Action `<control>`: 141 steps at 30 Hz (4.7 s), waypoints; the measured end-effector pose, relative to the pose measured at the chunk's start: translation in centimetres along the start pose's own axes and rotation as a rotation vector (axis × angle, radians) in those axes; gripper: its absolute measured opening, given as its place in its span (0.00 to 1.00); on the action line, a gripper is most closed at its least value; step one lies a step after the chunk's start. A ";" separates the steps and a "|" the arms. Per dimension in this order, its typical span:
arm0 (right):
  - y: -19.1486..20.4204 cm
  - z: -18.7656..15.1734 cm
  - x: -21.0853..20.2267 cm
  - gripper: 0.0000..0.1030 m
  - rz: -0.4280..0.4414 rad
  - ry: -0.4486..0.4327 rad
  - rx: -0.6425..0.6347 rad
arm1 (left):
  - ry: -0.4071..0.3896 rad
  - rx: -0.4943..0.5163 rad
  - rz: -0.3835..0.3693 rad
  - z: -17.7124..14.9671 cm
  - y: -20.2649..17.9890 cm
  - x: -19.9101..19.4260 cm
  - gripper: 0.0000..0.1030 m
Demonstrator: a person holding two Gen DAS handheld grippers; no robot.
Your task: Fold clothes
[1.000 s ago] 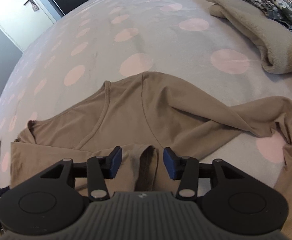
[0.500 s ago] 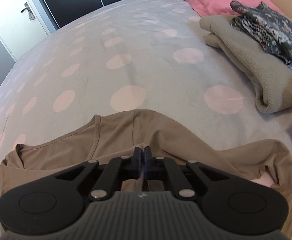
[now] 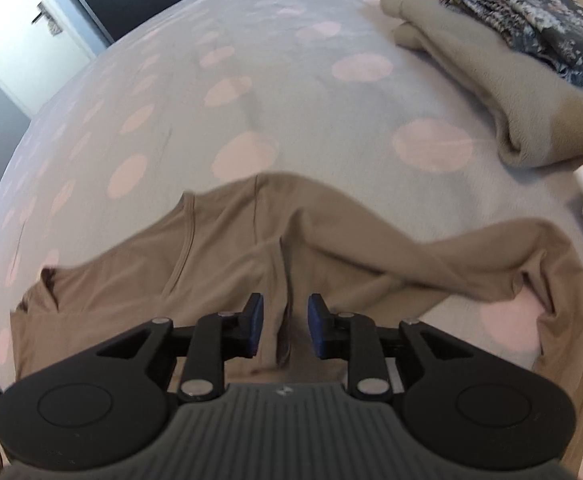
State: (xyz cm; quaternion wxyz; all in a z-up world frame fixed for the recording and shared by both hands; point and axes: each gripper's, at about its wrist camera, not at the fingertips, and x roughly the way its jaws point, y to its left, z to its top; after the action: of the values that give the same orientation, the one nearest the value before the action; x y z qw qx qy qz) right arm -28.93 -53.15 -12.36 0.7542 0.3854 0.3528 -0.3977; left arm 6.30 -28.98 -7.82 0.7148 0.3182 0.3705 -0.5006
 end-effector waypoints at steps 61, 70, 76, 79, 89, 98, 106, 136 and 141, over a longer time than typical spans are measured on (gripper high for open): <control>-1.5 0.1 -0.2 0.12 -0.103 -0.027 0.029 | 0.236 -0.126 0.165 -1.2 0.5 2.7 0.06; 1.3 2.2 0.4 0.33 0.036 -0.020 -0.048 | 0.174 -0.109 0.123 0.6 -0.7 1.3 0.06; 3.0 4.1 3.2 0.33 -0.004 -0.008 -0.139 | 0.235 -0.070 0.100 0.7 -0.6 3.2 0.06; 2.7 4.6 4.8 0.27 -0.018 0.017 -0.139 | 0.266 -0.047 0.090 0.7 -0.6 4.2 0.06; 2.6 5.6 5.9 0.09 -0.087 -0.034 -0.163 | 0.295 -0.038 0.079 0.8 0.1 4.2 0.06; -0.6 5.5 2.0 0.34 -0.159 -0.083 -0.140 | 0.285 -0.061 0.083 0.9 1.1 2.7 0.06; -6.4 3.6 -1.7 0.47 -0.268 -0.101 -0.107 | 0.216 -0.051 0.074 0.8 1.5 -0.2 0.06; -9.9 -4.1 -5.7 0.55 -0.217 0.107 -0.070 | 0.148 -0.067 0.081 -0.4 -3.4 -4.1 0.06; -8.4 -5.7 -3.7 0.36 -0.258 0.197 -0.211 | 0.139 -0.042 0.068 -0.8 -4.4 -4.6 0.06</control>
State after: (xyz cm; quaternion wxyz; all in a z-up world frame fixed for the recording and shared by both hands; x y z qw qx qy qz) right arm -39.14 -50.25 -14.38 0.6950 0.2926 0.5112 -0.4125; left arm 0.93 -27.38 -4.72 0.7105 0.3496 0.4186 -0.4447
